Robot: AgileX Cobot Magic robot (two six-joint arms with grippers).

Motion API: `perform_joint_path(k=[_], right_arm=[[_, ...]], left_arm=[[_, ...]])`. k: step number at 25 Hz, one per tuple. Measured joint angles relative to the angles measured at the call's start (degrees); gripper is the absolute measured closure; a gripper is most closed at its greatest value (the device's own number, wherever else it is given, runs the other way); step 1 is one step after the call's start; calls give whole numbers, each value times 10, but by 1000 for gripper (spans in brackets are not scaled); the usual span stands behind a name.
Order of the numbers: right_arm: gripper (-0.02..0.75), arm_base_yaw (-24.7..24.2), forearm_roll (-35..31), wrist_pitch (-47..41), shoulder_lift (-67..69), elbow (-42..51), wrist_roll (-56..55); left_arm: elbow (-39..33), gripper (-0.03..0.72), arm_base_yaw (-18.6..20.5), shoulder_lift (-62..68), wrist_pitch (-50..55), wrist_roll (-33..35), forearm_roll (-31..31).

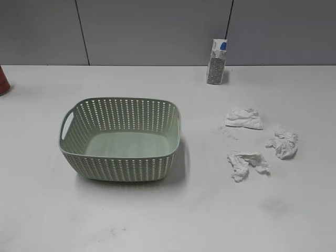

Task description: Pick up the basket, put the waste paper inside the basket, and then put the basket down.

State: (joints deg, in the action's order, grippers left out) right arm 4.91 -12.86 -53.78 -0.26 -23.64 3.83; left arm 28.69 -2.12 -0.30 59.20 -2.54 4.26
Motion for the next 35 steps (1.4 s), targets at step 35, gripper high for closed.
perform_joint_path(k=[35], right_arm=[[157, 0, -1, 0, 0, 0, 0]], left_arm=[[142, 104, -84, 508, -218, 31, 20]])
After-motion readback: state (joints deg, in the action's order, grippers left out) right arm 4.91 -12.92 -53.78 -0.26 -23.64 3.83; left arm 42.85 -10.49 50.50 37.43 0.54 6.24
